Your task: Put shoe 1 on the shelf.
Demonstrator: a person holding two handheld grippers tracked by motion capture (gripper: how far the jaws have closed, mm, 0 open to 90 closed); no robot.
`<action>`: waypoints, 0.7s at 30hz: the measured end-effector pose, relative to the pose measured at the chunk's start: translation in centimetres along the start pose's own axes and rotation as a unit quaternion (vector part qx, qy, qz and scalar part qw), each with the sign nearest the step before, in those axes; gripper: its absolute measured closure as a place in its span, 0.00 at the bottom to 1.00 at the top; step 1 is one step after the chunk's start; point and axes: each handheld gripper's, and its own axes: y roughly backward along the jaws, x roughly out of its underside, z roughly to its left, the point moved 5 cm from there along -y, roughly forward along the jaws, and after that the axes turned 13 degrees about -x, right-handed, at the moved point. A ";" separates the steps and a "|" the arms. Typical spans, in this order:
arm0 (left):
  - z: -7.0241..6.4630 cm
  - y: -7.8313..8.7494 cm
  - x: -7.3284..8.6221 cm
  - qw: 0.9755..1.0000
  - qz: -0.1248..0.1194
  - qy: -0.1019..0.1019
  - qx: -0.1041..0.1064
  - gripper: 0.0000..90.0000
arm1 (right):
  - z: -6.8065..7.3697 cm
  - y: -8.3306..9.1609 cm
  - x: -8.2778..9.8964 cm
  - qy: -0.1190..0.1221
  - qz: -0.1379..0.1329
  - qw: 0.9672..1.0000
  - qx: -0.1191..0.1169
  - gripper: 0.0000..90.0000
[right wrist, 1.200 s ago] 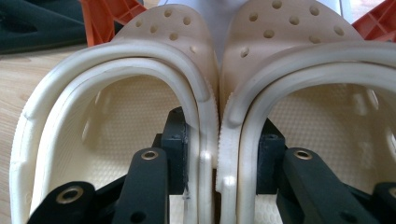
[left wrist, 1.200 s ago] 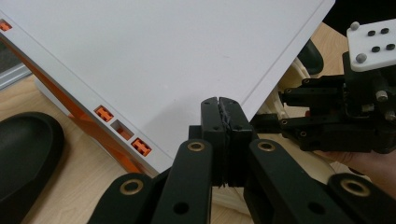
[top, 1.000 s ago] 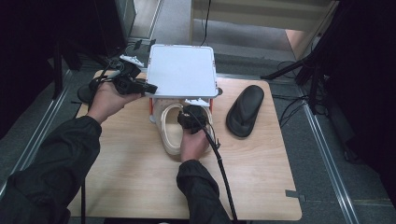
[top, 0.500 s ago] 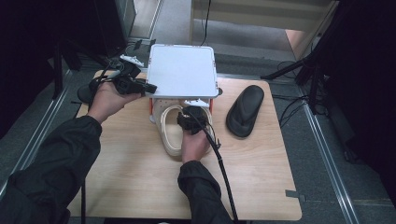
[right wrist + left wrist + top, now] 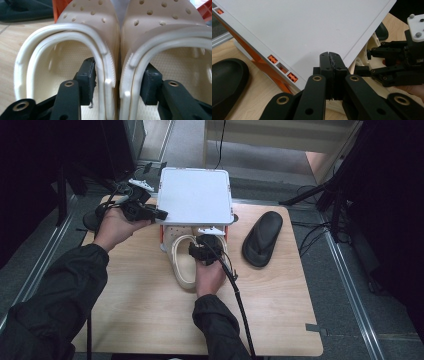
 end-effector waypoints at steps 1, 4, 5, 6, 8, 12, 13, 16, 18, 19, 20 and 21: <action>0.0 0.0 0.0 1.000 0.001 0.000 -0.001 1.00 | 0.0 0.2 0.0 0.005 0.002 1.000 0.002 0.59; 0.0 0.0 0.0 1.000 0.001 -0.001 -0.001 1.00 | 0.3 0.9 0.1 0.006 0.001 1.000 -0.002 0.58; 0.0 0.0 0.0 1.000 0.002 -0.001 -0.001 1.00 | 0.4 1.1 0.1 0.006 0.001 1.000 -0.003 0.58; 0.0 0.0 0.0 1.000 0.002 -0.001 -0.004 1.00 | 0.4 1.4 0.2 0.006 -0.002 1.000 -0.007 0.58; -0.1 0.0 0.0 1.000 0.002 -0.001 -0.003 1.00 | 0.5 2.0 0.4 0.008 -0.003 1.000 -0.009 0.58; -0.1 0.0 -0.1 1.000 0.003 0.000 -0.001 1.00 | 0.7 3.4 0.9 0.014 0.004 1.000 -0.024 0.62; -0.2 0.0 -0.1 1.000 0.002 -0.001 -0.003 1.00 | 0.8 3.7 0.9 0.014 0.004 0.999 -0.029 0.64; -0.2 0.0 -0.1 1.000 0.003 -0.001 -0.004 1.00 | 1.2 4.9 1.1 0.025 0.008 0.999 -0.042 0.73; -0.1 0.0 -0.1 1.000 0.004 -0.001 -0.003 1.00 | 1.3 5.7 1.4 0.026 0.009 0.998 -0.053 0.81; -0.1 0.0 -0.1 1.000 0.004 -0.001 -0.003 1.00 | 1.3 6.0 1.5 0.027 0.007 0.998 -0.060 0.85; -0.2 0.0 -0.1 1.000 0.005 0.000 -0.004 1.00 | 1.4 6.4 1.7 0.032 0.006 0.997 -0.067 0.89; -0.2 0.0 -0.1 1.000 0.006 -0.003 -0.004 1.00 | 1.6 6.8 2.0 0.038 0.007 0.997 -0.069 0.93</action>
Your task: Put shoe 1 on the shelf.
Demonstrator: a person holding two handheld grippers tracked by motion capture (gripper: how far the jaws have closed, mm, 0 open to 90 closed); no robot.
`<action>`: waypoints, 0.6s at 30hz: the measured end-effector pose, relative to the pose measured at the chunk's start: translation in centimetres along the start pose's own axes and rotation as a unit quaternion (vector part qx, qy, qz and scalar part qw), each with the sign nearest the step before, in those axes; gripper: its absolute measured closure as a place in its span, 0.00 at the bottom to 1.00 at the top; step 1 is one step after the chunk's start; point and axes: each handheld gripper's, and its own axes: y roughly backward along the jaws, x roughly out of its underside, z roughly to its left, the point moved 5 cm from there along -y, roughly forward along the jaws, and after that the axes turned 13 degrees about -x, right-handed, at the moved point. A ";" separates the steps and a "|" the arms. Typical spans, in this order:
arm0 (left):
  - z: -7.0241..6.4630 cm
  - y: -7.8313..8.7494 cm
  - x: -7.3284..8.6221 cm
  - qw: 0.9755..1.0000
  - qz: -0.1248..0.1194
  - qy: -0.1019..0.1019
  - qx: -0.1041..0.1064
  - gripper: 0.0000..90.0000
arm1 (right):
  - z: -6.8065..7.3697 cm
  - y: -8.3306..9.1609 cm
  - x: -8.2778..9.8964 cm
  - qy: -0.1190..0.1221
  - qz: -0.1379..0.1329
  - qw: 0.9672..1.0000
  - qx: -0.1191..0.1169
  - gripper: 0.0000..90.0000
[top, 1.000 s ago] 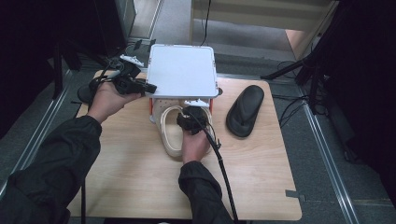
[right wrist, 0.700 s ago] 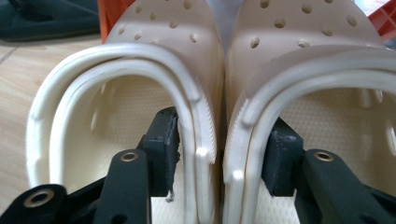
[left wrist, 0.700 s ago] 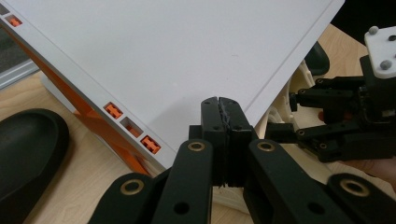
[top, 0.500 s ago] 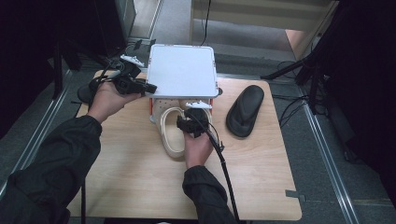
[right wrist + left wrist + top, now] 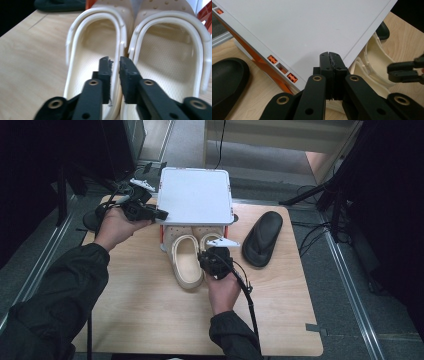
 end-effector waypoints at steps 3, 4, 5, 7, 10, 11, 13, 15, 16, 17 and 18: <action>0.0 0.0 0.0 1.000 0.002 -0.001 -0.002 1.00 | 0.7 0.8 1.0 0.016 0.006 1.000 -0.011 1.00; 0.0 0.0 0.0 1.000 0.002 -0.001 -0.001 1.00 | 0.9 1.0 1.3 0.021 0.007 1.000 -0.012 1.00; 0.0 0.0 0.0 1.000 0.002 -0.001 -0.002 1.00 | 1.0 1.1 1.6 0.019 0.007 1.000 -0.017 1.00; -0.1 0.0 0.0 1.000 0.001 0.001 -0.003 1.00 | 1.3 1.4 2.2 0.019 0.010 0.999 -0.031 1.00; -0.1 0.0 0.0 1.000 0.000 0.001 -0.003 1.00 | 1.8 1.8 3.2 0.030 0.012 0.998 -0.052 1.00; -0.1 0.0 0.0 1.000 0.000 0.001 -0.003 1.00 | 1.9 1.9 3.5 0.032 0.013 0.998 -0.060 1.00; -0.1 0.0 0.0 1.000 0.001 0.000 -0.004 1.00 | 2.1 2.0 4.1 0.035 0.018 0.997 -0.069 1.00; -0.1 0.0 0.0 1.000 0.001 0.000 -0.004 1.00 | 2.2 2.0 4.7 0.037 0.020 0.996 -0.076 1.00; -0.1 0.0 0.0 1.000 0.001 0.000 -0.003 1.00 | 2.3 2.0 5.0 0.041 0.023 0.996 -0.082 1.00; -0.1 0.0 -0.1 1.000 0.000 0.001 -0.004 1.00 | 2.3 2.0 5.3 0.044 0.024 0.995 -0.085 1.00; -0.1 0.0 0.0 1.000 0.001 -0.001 -0.004 1.00 | 2.4 2.0 5.7 0.050 0.028 0.994 -0.091 1.00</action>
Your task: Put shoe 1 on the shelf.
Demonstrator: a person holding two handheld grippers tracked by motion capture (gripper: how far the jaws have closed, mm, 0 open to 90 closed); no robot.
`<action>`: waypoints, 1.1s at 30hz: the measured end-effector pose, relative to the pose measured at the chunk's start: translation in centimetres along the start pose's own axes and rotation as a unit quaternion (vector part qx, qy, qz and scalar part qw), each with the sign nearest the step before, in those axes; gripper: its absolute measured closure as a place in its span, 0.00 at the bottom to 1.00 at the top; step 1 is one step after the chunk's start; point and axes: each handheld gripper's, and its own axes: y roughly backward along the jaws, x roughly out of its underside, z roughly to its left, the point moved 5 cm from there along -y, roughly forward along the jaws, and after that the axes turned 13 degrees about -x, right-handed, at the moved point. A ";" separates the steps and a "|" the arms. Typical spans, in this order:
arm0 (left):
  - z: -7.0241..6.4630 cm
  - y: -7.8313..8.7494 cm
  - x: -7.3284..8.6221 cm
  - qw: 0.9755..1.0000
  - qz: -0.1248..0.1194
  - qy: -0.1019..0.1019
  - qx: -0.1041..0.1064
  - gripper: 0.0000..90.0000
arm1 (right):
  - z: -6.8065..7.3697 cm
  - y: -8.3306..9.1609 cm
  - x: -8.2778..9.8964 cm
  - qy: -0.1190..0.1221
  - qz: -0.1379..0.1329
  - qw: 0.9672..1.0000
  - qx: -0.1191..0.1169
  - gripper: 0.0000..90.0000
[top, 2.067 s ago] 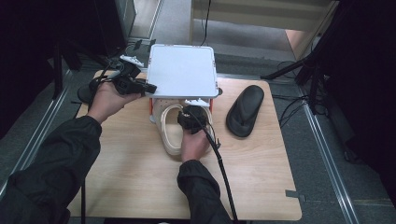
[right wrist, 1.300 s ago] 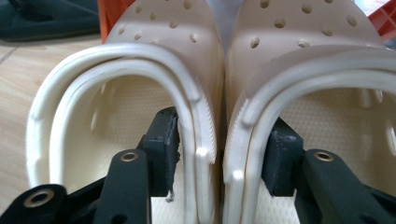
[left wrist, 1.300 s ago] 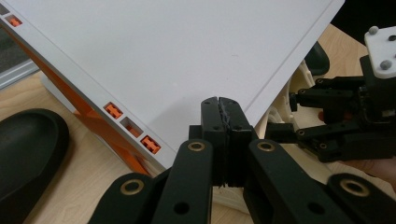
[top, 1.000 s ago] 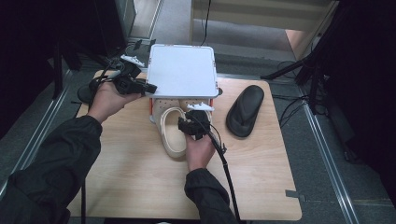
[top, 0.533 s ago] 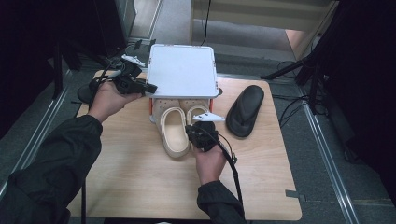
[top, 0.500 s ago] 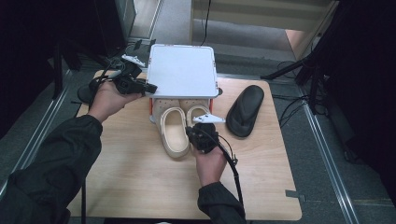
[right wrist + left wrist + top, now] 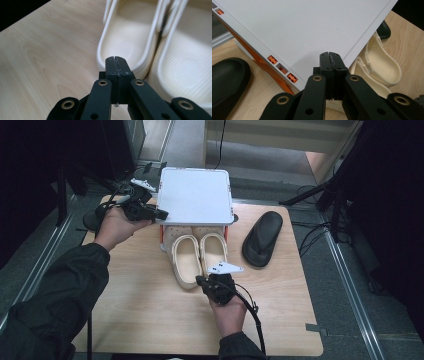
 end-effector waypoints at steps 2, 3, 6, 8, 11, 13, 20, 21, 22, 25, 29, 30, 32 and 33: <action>0.0 0.0 0.0 1.000 0.000 0.000 0.000 1.00 | 0.0 -0.2 0.8 -0.005 0.004 1.000 -0.012 1.00; 0.0 0.0 0.0 1.000 -0.001 0.000 0.001 1.00 | 0.1 -0.3 1.0 -0.003 0.005 1.000 -0.017 1.00; 0.0 0.0 0.0 1.000 -0.001 0.000 0.000 1.00 | 0.0 -0.9 2.0 0.009 0.023 0.999 -0.022 1.00; 0.0 0.0 0.0 1.000 -0.001 0.000 0.000 1.00 | -0.1 -1.5 2.6 0.017 0.039 0.999 -0.020 1.00; 0.0 0.0 0.0 1.000 -0.001 -0.001 -0.001 1.00 | -0.5 -2.2 3.1 0.020 0.056 0.998 -0.015 1.00; 0.0 0.0 0.0 1.000 -0.001 -0.002 -0.001 1.00 | -0.9 -2.6 3.2 0.019 0.064 0.998 -0.011 1.00; -0.1 0.0 0.0 1.000 -0.001 -0.003 -0.001 1.00 | -1.1 -3.4 2.0 0.015 0.059 0.998 -0.009 1.00; -0.1 0.0 0.0 1.000 -0.001 -0.003 -0.002 1.00 | -1.1 -3.4 1.8 0.013 0.054 0.998 -0.010 1.00; -0.1 0.0 0.0 1.000 -0.001 -0.003 -0.002 1.00 | -1.0 -3.5 1.6 0.015 0.051 0.999 -0.010 1.00; -0.1 0.0 0.0 1.000 0.000 -0.002 -0.002 1.00 | -0.8 -3.8 0.9 0.015 0.048 0.999 -0.011 1.00; -0.2 0.0 0.0 1.000 0.000 -0.003 -0.002 1.00 | -0.9 -4.6 -0.1 0.005 0.038 0.999 -0.011 1.00; -0.2 0.0 0.0 1.000 0.000 -0.004 -0.002 1.00 | -0.9 -4.8 -0.4 0.001 0.034 0.999 -0.010 1.00; -0.2 0.0 0.0 1.000 0.001 -0.003 -0.002 1.00 | -1.2 -5.3 -1.0 0.001 0.035 0.999 -0.003 1.00; -0.2 0.0 0.0 1.000 0.001 -0.003 -0.002 1.00 | -1.3 -5.7 -1.3 0.000 0.037 0.999 0.000 1.00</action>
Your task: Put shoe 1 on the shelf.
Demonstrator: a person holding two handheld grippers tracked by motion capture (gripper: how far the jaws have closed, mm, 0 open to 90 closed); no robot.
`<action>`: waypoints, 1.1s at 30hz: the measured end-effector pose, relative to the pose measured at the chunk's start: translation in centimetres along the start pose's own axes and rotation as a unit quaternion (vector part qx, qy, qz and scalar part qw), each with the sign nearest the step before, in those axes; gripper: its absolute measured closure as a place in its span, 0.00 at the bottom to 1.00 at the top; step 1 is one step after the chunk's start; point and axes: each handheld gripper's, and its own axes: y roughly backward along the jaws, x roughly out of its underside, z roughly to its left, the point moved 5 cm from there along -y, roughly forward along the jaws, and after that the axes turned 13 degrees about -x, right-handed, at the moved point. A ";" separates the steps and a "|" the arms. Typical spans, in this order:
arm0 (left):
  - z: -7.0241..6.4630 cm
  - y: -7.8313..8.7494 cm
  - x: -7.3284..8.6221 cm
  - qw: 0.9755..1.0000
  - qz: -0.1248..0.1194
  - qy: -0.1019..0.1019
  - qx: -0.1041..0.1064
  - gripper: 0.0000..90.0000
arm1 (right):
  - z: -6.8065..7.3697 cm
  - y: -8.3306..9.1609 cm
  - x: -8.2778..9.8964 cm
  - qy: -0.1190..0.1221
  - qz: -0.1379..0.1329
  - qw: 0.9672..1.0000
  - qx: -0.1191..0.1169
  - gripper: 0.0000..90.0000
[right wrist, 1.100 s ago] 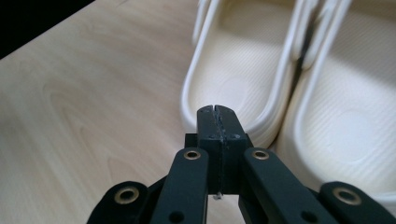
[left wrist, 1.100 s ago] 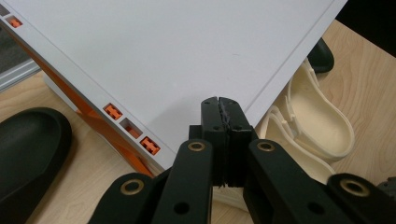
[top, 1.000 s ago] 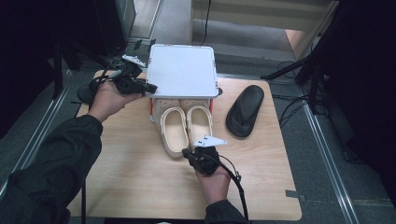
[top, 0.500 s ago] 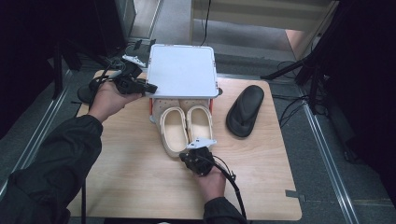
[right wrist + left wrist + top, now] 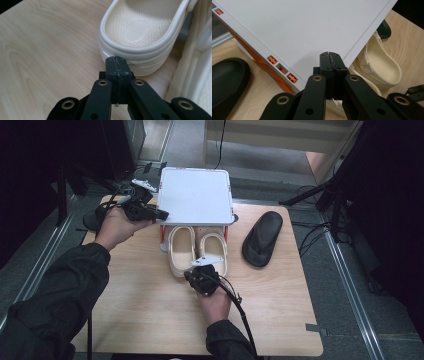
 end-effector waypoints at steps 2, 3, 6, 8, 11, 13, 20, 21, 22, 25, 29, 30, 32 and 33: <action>0.0 0.0 0.0 1.000 0.000 -0.001 0.000 1.00 | -0.2 -0.6 -0.5 -0.004 0.005 1.000 0.004 1.00; 0.0 0.0 0.0 1.000 0.000 0.000 0.000 1.00 | -0.4 -0.9 -0.7 -0.002 0.005 1.000 0.007 1.00; 0.0 0.0 0.0 1.000 0.000 0.000 0.000 1.00 | -0.8 -1.8 -1.5 -0.009 -0.003 1.000 0.016 1.00; 0.0 0.0 0.0 1.000 0.000 -0.001 -0.002 1.00 | -1.0 -2.3 -1.9 -0.009 -0.007 1.000 0.022 1.00; 0.0 0.0 0.0 1.000 0.000 -0.001 -0.001 1.00 | -1.3 -3.0 -2.6 0.003 -0.007 0.999 0.039 1.00; 0.1 0.0 0.0 1.000 -0.001 0.001 -0.001 1.00 | -1.4 -3.4 -2.9 0.006 -0.014 0.999 0.041 1.00; 0.1 0.0 0.0 1.000 -0.001 -0.001 -0.001 1.00 | -2.2 -4.5 -4.0 -0.004 -0.016 0.998 0.068 1.00; 0.1 0.0 0.0 1.000 -0.001 0.000 0.000 1.00 | -2.3 -4.6 -4.1 -0.005 -0.016 0.998 0.068 1.00; 0.1 0.0 0.0 1.000 -0.001 0.000 -0.001 1.00 | -2.3 -4.8 -4.3 -0.002 -0.014 0.997 0.072 1.00; 0.1 0.0 0.0 1.000 -0.001 0.000 0.000 1.00 | -2.5 -5.1 -4.7 -0.007 -0.014 0.997 0.075 1.00; 0.1 0.0 0.0 1.000 -0.001 0.001 0.000 1.00 | -2.8 -5.5 -5.1 -0.007 -0.013 0.997 0.081 1.00; 0.1 0.0 0.0 1.000 -0.001 0.000 0.000 1.00 | -2.9 -5.5 -5.2 -0.007 -0.012 0.996 0.083 1.00; 0.1 0.0 0.0 1.000 -0.001 0.001 0.000 1.00 | -3.0 -5.7 -5.3 -0.006 -0.012 0.996 0.087 1.00; 0.1 0.0 0.0 1.000 -0.001 0.001 0.000 1.00 | -3.1 -5.8 -5.4 -0.008 -0.013 0.996 0.086 1.00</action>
